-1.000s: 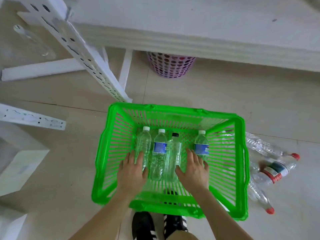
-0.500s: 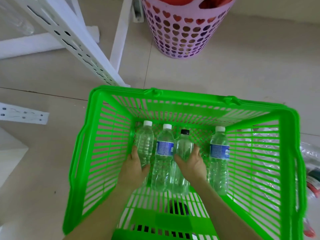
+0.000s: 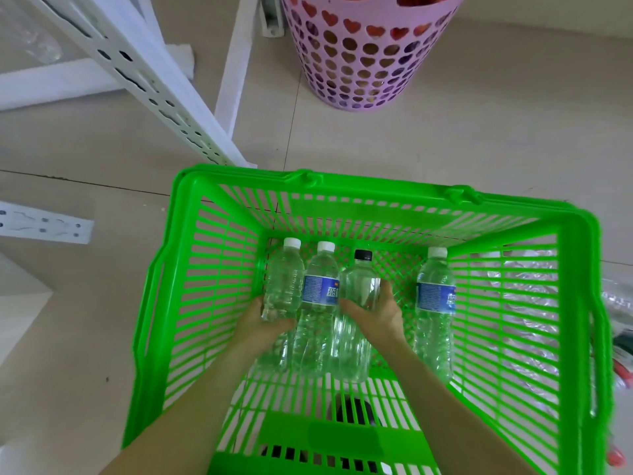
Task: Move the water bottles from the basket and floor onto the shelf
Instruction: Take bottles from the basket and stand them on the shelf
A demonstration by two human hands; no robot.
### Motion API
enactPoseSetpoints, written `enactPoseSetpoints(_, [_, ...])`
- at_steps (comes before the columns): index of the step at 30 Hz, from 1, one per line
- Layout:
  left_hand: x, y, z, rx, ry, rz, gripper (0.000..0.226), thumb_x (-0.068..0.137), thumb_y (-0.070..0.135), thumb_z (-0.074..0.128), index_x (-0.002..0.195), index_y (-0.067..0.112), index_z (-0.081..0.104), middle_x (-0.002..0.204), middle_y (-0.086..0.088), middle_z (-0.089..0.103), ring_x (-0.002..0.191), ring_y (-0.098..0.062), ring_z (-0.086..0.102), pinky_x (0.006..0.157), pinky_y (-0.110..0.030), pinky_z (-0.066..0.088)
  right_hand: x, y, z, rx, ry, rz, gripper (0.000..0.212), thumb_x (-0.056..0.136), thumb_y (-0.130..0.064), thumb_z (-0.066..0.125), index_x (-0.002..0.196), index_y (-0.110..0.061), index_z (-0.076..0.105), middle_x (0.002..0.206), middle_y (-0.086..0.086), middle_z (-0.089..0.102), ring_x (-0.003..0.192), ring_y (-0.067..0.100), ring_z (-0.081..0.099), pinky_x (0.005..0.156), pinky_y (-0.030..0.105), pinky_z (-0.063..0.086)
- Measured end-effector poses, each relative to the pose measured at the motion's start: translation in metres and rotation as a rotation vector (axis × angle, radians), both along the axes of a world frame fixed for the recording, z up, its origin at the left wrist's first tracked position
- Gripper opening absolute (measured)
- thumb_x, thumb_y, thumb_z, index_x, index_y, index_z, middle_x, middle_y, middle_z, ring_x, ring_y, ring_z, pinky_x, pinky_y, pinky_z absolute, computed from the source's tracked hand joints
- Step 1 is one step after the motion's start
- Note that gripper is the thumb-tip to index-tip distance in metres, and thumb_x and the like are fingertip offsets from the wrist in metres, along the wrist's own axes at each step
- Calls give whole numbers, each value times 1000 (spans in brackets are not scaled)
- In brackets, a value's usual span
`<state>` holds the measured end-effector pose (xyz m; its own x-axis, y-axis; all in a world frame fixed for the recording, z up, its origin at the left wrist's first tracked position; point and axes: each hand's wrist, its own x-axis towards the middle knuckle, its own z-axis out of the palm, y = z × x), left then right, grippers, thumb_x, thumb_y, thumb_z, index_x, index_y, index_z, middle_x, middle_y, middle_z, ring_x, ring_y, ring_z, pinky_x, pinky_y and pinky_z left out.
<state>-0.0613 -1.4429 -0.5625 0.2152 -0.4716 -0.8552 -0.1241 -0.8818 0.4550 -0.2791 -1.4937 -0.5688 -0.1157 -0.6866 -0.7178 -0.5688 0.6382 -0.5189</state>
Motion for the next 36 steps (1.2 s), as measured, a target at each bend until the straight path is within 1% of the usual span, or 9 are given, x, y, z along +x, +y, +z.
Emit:
enactPoseSetpoints(3, [-2,-2,12,83,40,16,61,76,23,79,130,24,51,119,6,60,96,-17,60,61,-25,46,-2,1,10,-20,-55,-45,75,69,-45,80,130,-22,44,96,-5,64,84,15,65,63,22,48])
enactPoseSetpoints(6, [-6,-4,28,170,97,47,88,75,23,80,148,18,31,139,-6,50,90,-15,58,55,-25,48,-3,3,25,-21,-88,-96,74,68,-48,80,129,-23,47,99,-8,65,95,19,66,70,26,50])
enactPoseSetpoints(10, [-12,-2,57,206,166,63,96,72,21,82,150,20,27,138,-10,52,111,-30,58,77,-41,58,-7,9,54,17,-96,-145,101,68,-51,80,149,-19,30,138,7,55,124,28,54,102,42,46])
enactPoseSetpoints(13, [-17,5,85,200,193,63,105,71,20,83,153,22,16,143,-6,48,109,-24,54,84,-42,56,-12,14,82,9,-114,-205,107,68,-51,81,152,-18,23,149,7,44,130,26,49,102,38,41])
enactPoseSetpoints(18, [-21,14,135,185,179,90,96,68,26,84,148,18,32,135,-6,55,111,-25,56,76,-39,57,-25,20,136,-9,-125,-259,86,66,-47,83,138,-20,45,124,7,63,104,24,64,89,38,54])
enactPoseSetpoints(21, [-25,17,173,162,199,122,96,59,32,86,143,17,40,126,-6,60,110,-26,60,69,-36,58,-31,23,175,-34,-164,-302,82,66,-42,84,135,-19,48,120,5,62,102,24,63,90,42,54])
enactPoseSetpoints(27, [-38,20,255,119,213,204,75,74,18,80,139,16,43,130,-11,58,110,-26,58,62,-32,54,-38,25,259,-72,-196,-336,64,69,-34,85,124,-20,56,110,5,70,100,26,68,88,43,57])
enactPoseSetpoints(32, [-57,36,335,78,269,311,75,76,15,78,141,17,39,130,-9,59,109,-24,58,70,-36,53,-46,26,337,-68,-254,-375,77,68,-35,85,134,-15,51,124,12,65,110,29,64,91,40,55])
enactPoseSetpoints(36, [-72,49,402,18,341,398,46,80,10,73,120,19,54,113,-7,65,98,-20,61,67,-36,52,-54,29,399,-91,-303,-433,81,68,-32,86,137,-13,49,124,12,65,106,25,65,83,38,55])
